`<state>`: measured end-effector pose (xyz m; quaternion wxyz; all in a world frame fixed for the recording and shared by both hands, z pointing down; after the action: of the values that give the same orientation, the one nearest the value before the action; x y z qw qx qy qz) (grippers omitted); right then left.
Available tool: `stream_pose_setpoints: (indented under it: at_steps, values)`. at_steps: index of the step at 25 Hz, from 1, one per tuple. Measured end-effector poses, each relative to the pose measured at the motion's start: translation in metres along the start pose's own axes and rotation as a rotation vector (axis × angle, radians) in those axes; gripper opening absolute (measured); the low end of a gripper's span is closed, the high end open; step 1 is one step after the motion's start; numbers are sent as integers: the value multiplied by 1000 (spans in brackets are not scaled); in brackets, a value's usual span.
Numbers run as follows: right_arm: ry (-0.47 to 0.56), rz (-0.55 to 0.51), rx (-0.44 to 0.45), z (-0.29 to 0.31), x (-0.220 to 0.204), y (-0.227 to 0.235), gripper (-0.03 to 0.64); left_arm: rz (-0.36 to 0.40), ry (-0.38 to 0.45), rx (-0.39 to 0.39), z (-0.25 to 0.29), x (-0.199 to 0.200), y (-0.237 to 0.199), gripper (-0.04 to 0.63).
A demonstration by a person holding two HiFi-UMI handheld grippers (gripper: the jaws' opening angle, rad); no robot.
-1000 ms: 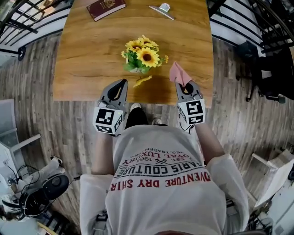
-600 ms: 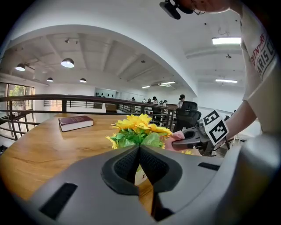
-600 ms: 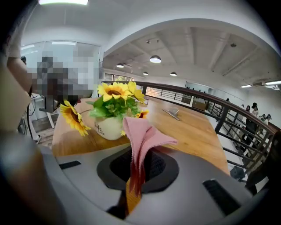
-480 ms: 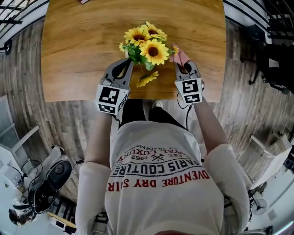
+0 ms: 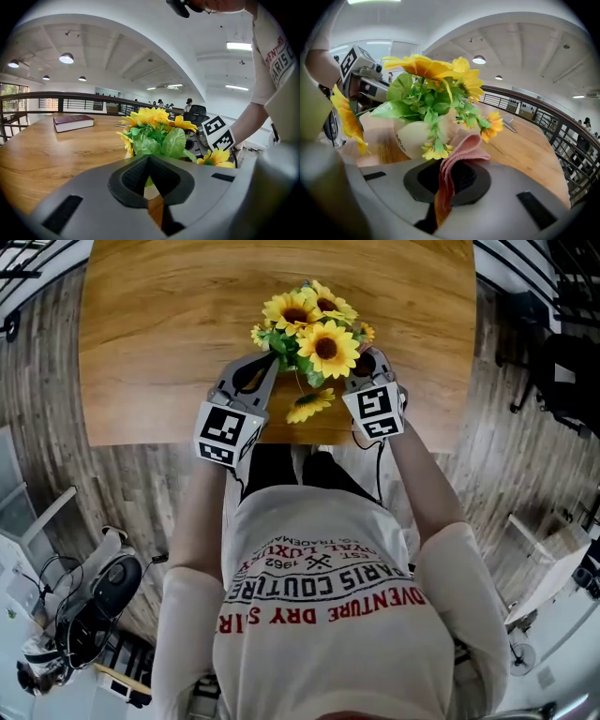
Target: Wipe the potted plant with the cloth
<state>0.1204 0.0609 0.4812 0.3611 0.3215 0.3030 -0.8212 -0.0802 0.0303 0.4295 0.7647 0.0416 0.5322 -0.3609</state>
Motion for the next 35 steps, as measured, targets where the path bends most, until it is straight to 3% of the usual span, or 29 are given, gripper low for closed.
stream_pose_setpoints:
  at_steps: [4, 8, 16, 23, 29, 35]
  values:
    - [4, -28, 34, 5, 1, -11, 34, -17, -12, -6, 1, 1, -1, 15]
    - [6, -59, 33, 7, 2, -16, 34, 33, -42, -11, 3, 3, 1, 15]
    - [-15, -140, 51, 1, 1, -27, 34, -30, -48, -57, 2, 6, -3, 15]
    - [-53, -47, 62, -3, 4, -35, 34, -56, -45, -83, 3, 6, -6, 15]
    - [-35, 21, 63, -13, 12, -53, 34, -8, -64, -120, 3, 7, -7, 15]
    - [-25, 76, 43, -12, 19, -79, 34, -8, -83, -184, 3, 8, -13, 15]
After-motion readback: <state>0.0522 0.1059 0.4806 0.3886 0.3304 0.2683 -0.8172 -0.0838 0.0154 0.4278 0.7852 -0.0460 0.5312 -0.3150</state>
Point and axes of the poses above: the fingertips, and each gripper's own axes: z forward along the fingers, y to its right, x out of its top, the point moved 8 cm from there along -z, backward along the fingers, and after that the axes turned 11 degrees about -z, right-handed, at the moved point
